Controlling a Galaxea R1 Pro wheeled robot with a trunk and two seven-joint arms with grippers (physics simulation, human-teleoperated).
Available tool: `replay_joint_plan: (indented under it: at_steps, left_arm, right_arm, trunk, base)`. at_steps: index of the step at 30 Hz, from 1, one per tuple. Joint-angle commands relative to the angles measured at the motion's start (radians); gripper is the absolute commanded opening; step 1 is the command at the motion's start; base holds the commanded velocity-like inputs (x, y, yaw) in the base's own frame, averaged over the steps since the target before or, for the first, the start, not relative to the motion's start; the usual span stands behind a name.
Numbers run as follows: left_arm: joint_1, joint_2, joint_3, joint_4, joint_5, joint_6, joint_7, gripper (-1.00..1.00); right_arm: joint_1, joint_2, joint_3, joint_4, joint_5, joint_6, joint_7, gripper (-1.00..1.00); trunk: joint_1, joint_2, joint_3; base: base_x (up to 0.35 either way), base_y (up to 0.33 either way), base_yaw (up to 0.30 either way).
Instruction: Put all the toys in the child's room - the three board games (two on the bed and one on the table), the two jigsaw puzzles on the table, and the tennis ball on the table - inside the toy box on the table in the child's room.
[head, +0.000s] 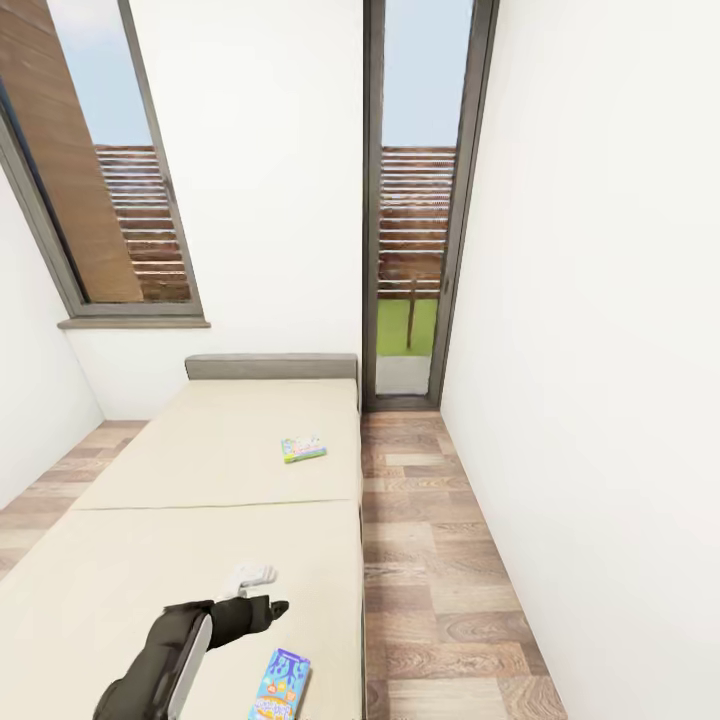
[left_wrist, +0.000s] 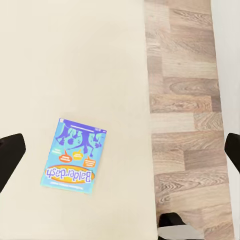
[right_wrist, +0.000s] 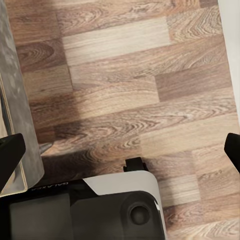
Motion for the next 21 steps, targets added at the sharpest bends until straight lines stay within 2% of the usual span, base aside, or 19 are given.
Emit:
replay_joint_plan:
  at_steps: [1,4,5,8,10,14,18,21]
  left_arm:
    - [-0.035,-0.013,0.003,0.04,-0.001,-0.008,0.039,1.0]
    - [-0.118,-0.026,0.002,0.161,0.001,-0.066,0.11,1.0]
    - [-0.167,-0.029,0.002,0.238,0.003,-0.102,0.131,1.0]
    - [-0.264,-0.033,0.003,0.406,0.004,-0.174,0.154,1.0]
    - [-0.339,-0.035,0.003,0.55,0.003,-0.254,0.164,1.0]
    - [-0.402,-0.042,0.003,0.649,0.0,-0.327,0.175,1.0]
    - [-0.415,-0.067,0.002,0.671,-0.003,-0.348,0.198,1.0]
    - [-0.418,-0.076,0.001,0.675,-0.004,-0.357,0.214,1.0]
  right_arm:
    - [0.0,0.001,-0.002,-0.002,-0.009,0.006,-0.003,1.0]
    - [0.0,0.001,-0.002,-0.002,-0.009,0.008,-0.003,1.0]
    - [0.0,0.001,-0.002,-0.002,-0.009,0.008,-0.003,1.0]
    - [0.0,0.001,-0.002,-0.002,-0.009,0.01,-0.003,1.0]
    - [-0.001,0.001,-0.003,-0.002,-0.009,0.01,-0.003,1.0]
    - [-0.001,0.001,-0.003,-0.001,-0.01,0.011,-0.003,1.0]
    - [-0.002,0.001,-0.003,-0.001,-0.01,0.012,-0.003,1.0]
    - [-0.002,0.001,-0.003,0.0,-0.011,0.012,-0.003,1.0]
  trunk:
    - [0.001,-0.002,-0.004]
    - [0.001,-0.002,-0.009]
    - [0.001,-0.002,-0.01]
    - [0.001,-0.002,-0.015]
    - [0.001,-0.002,-0.018]
    - [0.001,-0.002,-0.025]
    - [0.001,-0.002,-0.031]
    - [0.001,-0.002,-0.036]
  base:
    - [0.0,0.0,0.0]
    - [0.0,0.0,0.0]
    - [0.0,0.0,0.0]
    - [0.0,0.0,0.0]
    - [0.0,0.0,0.0]
    - [0.0,0.0,0.0]
    - [0.0,0.0,0.0]
    - [0.0,0.0,0.0]
